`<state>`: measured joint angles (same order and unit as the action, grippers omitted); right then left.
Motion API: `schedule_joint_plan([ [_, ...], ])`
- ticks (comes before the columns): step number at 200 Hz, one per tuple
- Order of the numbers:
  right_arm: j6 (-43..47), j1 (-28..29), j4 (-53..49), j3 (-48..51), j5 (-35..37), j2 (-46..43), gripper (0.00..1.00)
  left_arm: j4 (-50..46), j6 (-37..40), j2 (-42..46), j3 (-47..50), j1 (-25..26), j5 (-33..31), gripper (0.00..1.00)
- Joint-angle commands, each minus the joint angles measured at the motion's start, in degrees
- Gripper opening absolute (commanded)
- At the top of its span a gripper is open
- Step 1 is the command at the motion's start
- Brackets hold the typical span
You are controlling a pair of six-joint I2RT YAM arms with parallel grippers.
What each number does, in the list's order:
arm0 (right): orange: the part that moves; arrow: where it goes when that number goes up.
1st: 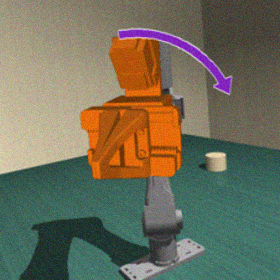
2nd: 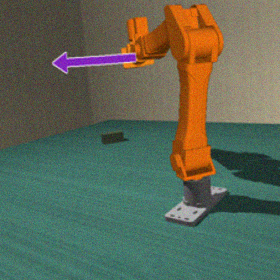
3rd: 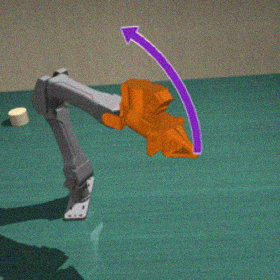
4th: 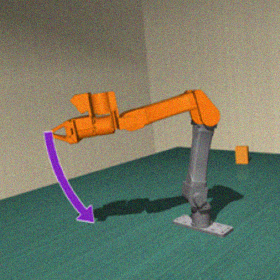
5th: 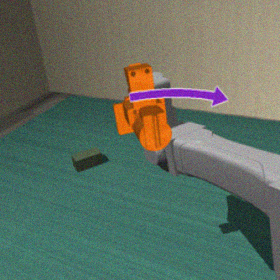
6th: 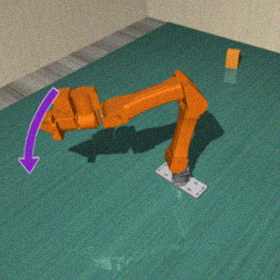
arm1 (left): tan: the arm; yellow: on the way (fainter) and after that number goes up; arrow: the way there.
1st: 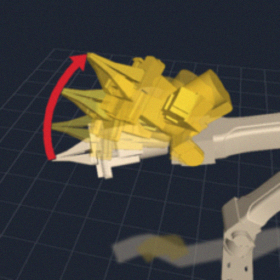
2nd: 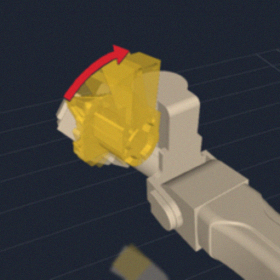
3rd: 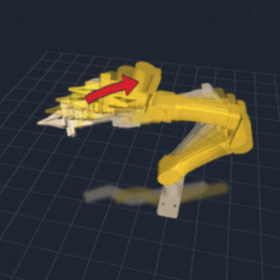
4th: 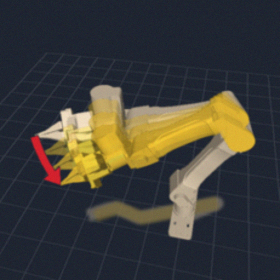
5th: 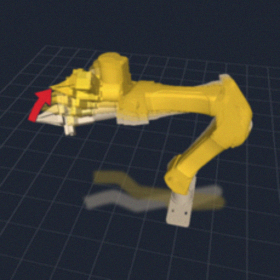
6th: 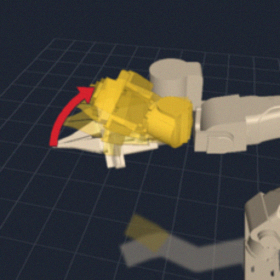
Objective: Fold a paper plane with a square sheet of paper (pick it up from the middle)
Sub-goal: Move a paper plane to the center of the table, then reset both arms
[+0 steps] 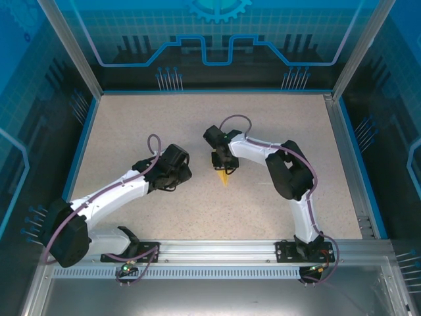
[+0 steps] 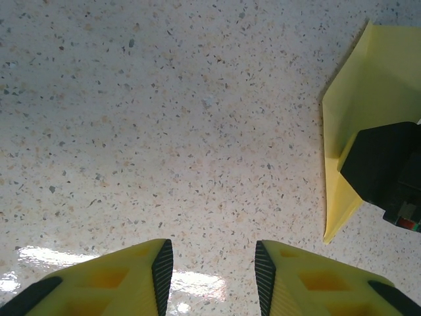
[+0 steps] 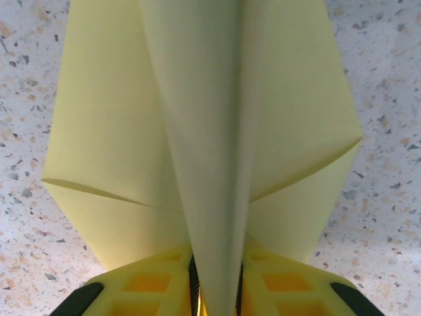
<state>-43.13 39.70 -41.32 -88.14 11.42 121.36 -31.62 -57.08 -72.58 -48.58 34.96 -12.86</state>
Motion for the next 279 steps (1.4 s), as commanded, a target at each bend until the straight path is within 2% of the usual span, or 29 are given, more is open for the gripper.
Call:
schedule_joint_plan([
  [1, -1.87, -0.06, -1.48, -0.08, -1.13, 3.55, 0.23, -0.82, 0.46, 0.92, 0.95, -0.58, -1.16, 0.42],
  [42, -0.13, 0.24, -1.03, 1.01, -0.71, -2.22, 0.30, -1.17, 1.50, 1.91, 1.06, -0.64, -2.61, 0.43],
  [85, 4.03, 0.44, 0.28, 4.55, 3.52, -17.68, 0.50, -2.15, 3.87, 6.49, 1.50, -0.68, -9.11, 0.46],
  [104, 4.64, 0.33, 1.17, 8.53, 8.37, -24.98, 0.59, -2.86, 4.79, 7.72, 1.46, -0.82, -11.81, 0.49],
  [113, 4.72, 0.37, 1.75, 10.99, 11.65, -28.64, 0.62, -3.40, 4.96, 8.12, 1.31, -0.93, -12.84, 0.55],
  [136, 5.98, 0.09, 3.69, 18.93, 20.91, -38.62, 0.71, -4.90, 5.22, 9.14, 1.03, -1.21, -15.88, 0.57],
  [143, 6.38, -0.34, 4.24, 21.45, 23.43, -41.70, 0.74, -5.49, 4.93, 9.38, 0.96, -1.34, -16.85, 0.62],
  [172, 6.85, -5.30, 6.68, 32.54, 34.35, -54.54, 0.79, -7.08, 5.06, 10.47, 0.75, -1.65, -20.38, 0.75],
  [182, 9.30, -7.67, 9.69, 36.45, 35.70, -57.97, 0.82, -7.63, 4.76, 10.86, 0.83, -1.61, -21.82, 0.80],
  [201, 19.78, -13.25, 21.92, 46.42, 33.78, -62.45, 0.85, -7.84, 4.68, 11.61, 1.90, -1.65, -24.12, 0.89],
  [222, 28.19, -20.56, 33.05, 54.13, 24.29, -61.77, 0.86, -6.44, 5.99, 12.28, 3.32, -2.11, -27.06, 0.98],
  [228, 29.38, -22.59, 35.40, 55.27, 21.16, -60.55, 0.86, -5.38, 7.34, 12.45, 3.63, -2.50, -27.61, 0.98],
  [235, 28.90, -24.74, 33.67, 53.87, 17.95, -59.20, 0.86, -4.54, 8.59, 12.62, 3.90, -2.84, -28.44, 0.99],
  [250, 31.60, -26.45, 37.14, 53.25, 16.30, -56.59, 0.86, -2.49, 11.88, 12.73, 4.24, -3.64, -30.86, 0.99],
  [279, 37.45, -28.51, 56.14, 58.47, 15.43, -49.74, 0.86, 2.91, 19.97, 12.27, 5.82, -5.27, -35.94, 0.98],
])
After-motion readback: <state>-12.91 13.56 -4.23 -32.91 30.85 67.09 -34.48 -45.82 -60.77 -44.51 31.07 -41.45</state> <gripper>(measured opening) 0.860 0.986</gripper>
